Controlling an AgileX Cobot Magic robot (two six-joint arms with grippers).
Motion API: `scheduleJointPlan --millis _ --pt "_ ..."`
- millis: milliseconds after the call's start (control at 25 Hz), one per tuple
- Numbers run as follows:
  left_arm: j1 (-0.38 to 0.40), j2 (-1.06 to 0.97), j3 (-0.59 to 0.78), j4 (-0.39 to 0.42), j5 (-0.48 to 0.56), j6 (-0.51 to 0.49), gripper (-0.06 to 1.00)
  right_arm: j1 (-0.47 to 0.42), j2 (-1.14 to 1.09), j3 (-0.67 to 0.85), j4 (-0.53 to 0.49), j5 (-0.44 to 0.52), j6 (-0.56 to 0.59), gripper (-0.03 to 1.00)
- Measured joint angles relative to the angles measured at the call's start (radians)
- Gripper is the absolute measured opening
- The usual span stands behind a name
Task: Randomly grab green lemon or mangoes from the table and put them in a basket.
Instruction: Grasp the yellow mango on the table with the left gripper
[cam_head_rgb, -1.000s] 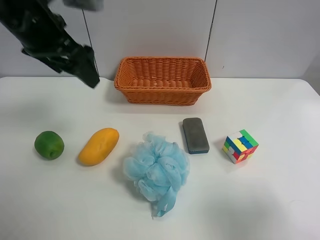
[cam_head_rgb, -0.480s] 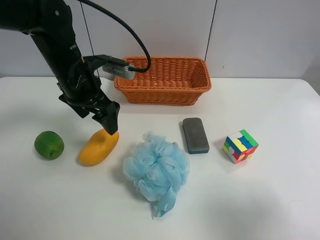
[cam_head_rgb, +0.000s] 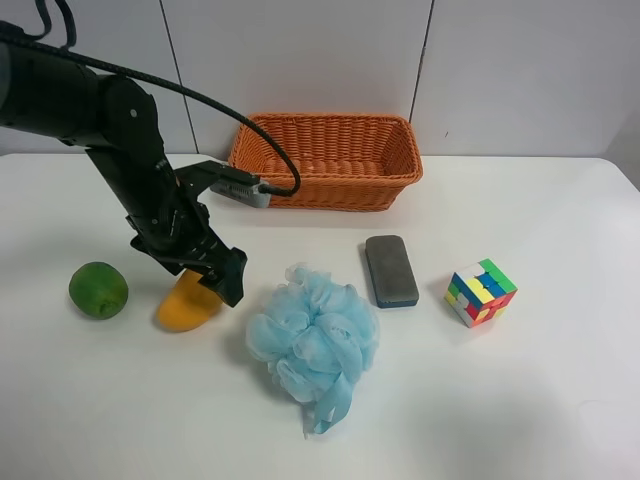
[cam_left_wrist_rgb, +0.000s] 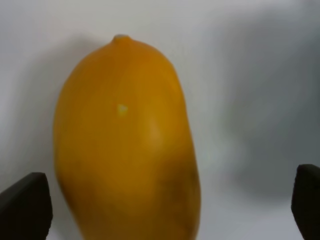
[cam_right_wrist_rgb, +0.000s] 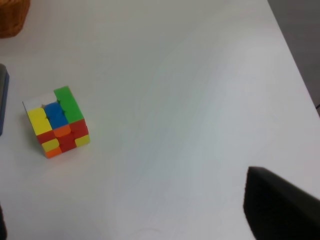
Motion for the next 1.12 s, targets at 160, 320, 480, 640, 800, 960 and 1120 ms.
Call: scheduleJointPlan --millis 160,320,480,640,800,960,1120 --pt "0.000 0.039 0.000 0.000 -0.034 0.000 0.95 0.000 0.000 0.000 0.000 0.000 0.000 0.93" --pt "0.000 0.049 0.000 0.000 -0.063 0.000 0.95 0.000 0.000 0.000 0.000 0.000 0.000 0.93" --pt "0.000 0.056 0.000 0.001 -0.079 0.000 0.95 0.000 0.000 0.000 0.000 0.000 0.000 0.93" --pt "0.000 0.077 0.000 0.001 -0.079 0.000 0.86 0.000 0.000 0.000 0.000 0.000 0.000 0.93" --pt "0.000 0.078 0.000 0.006 -0.078 0.004 0.60 0.000 0.000 0.000 0.000 0.000 0.000 0.93" --pt "0.000 0.078 0.000 0.007 -0.078 0.019 0.60 0.000 0.000 0.000 0.000 0.000 0.000 0.93" --pt "0.000 0.078 0.000 0.008 -0.078 0.022 0.60 0.000 0.000 0.000 0.000 0.000 0.000 0.93"
